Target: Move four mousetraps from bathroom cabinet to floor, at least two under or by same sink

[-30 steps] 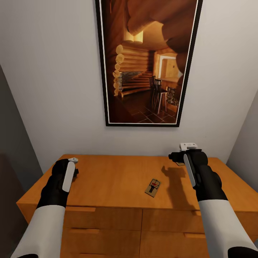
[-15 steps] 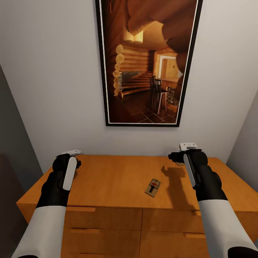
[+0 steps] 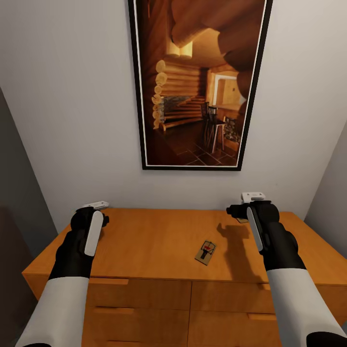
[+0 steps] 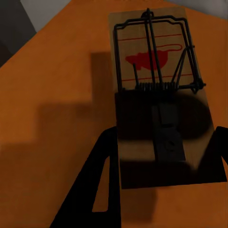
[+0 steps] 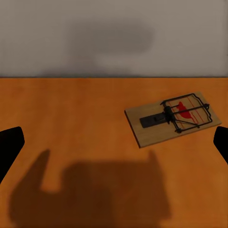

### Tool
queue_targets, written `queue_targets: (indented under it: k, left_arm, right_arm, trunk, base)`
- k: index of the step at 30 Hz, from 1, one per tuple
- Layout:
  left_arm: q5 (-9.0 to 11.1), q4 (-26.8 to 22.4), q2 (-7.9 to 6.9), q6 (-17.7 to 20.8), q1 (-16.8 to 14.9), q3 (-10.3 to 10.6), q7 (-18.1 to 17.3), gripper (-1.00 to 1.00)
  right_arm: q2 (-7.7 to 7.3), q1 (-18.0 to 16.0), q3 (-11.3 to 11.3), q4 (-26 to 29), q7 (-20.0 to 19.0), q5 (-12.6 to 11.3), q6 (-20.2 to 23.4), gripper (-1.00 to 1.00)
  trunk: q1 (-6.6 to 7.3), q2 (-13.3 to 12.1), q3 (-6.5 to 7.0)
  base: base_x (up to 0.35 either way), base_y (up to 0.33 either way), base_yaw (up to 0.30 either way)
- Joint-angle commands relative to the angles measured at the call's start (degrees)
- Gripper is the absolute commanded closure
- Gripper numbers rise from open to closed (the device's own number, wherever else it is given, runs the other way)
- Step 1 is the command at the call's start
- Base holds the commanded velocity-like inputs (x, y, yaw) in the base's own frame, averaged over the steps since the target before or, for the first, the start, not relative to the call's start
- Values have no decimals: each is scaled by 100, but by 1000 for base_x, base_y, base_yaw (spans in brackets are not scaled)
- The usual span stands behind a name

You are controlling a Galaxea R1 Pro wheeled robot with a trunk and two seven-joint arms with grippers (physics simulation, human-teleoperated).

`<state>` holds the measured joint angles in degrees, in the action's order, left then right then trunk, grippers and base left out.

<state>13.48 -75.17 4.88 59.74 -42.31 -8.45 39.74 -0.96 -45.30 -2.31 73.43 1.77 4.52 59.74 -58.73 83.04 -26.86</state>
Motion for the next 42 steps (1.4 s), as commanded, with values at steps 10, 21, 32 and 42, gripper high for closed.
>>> queue_targets:
  k: [10,21,32,42]
  left_arm:
    - [108,2,4,11,-5,-6,15,100]
    - [228,2,-3,11,-5,126,8,100]
    - [240,2,-5,11,-5,682,8,100]
    - [242,2,-13,11,-5,736,8,100]
  right_arm:
    - [-1,-4,2,4,-15,33,26,-100]
    - [-1,-5,-6,4,-18,44,26,-100]
    - [-1,-5,-7,4,-10,49,26,-100]
    - [-8,-5,-7,4,-2,49,26,-100]
  trunk:
    - [0,4,-7]
    - [0,4,-7]
    - [0,4,-7]
    - [0,4,-7]
  base:
    - [0,0,0]
    - [0,0,0]
    - [-167,0,0]
    - [-272,34,0]
